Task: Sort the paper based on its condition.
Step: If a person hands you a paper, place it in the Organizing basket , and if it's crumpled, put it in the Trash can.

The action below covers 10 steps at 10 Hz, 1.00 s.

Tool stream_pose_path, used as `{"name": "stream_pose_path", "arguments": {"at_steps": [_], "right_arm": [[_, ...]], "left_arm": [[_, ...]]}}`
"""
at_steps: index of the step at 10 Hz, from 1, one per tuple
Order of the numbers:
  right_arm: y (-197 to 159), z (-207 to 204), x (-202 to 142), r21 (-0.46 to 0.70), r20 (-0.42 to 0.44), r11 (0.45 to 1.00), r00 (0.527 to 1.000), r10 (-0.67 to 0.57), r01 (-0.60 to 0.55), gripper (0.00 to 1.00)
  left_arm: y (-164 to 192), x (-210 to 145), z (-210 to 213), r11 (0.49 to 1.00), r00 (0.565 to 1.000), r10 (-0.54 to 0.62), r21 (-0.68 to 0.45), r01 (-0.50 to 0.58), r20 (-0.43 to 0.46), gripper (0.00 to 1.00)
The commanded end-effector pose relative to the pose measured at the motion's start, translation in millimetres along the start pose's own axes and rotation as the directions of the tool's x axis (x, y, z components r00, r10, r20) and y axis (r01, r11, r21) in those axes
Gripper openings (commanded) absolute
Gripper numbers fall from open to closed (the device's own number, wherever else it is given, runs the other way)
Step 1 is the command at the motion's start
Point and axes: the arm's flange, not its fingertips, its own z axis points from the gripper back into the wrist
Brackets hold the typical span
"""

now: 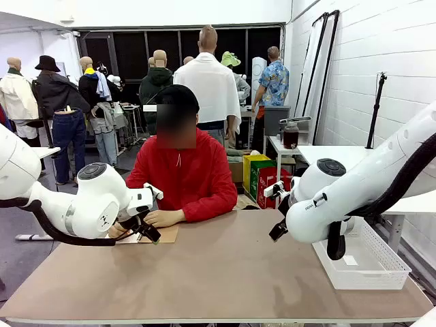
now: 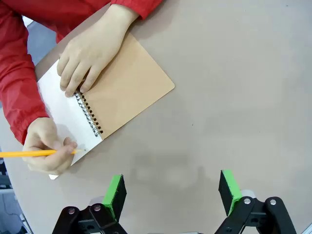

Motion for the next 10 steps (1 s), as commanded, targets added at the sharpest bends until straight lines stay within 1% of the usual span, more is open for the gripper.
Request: {"name": "stream_pose_path", "arguments": {"at_steps": [1, 10], "right_arm": [[0.0, 0.0, 0.0, 0.000, 0.000, 1.000, 1.000, 0.000, 0.000, 1.00], [0.0, 0.0, 0.0, 0.000, 0.000, 1.000, 1.000, 0.000, 0.000, 1.00]], "left_arm": [[0.0, 0.0, 0.1, 1.000, 1.000, 0.000, 0.000, 0.000, 0.000, 1.00], [0.0, 0.0, 0.1, 1.000, 1.000, 0.000, 0.000, 0.000, 0.000, 1.00]]}}
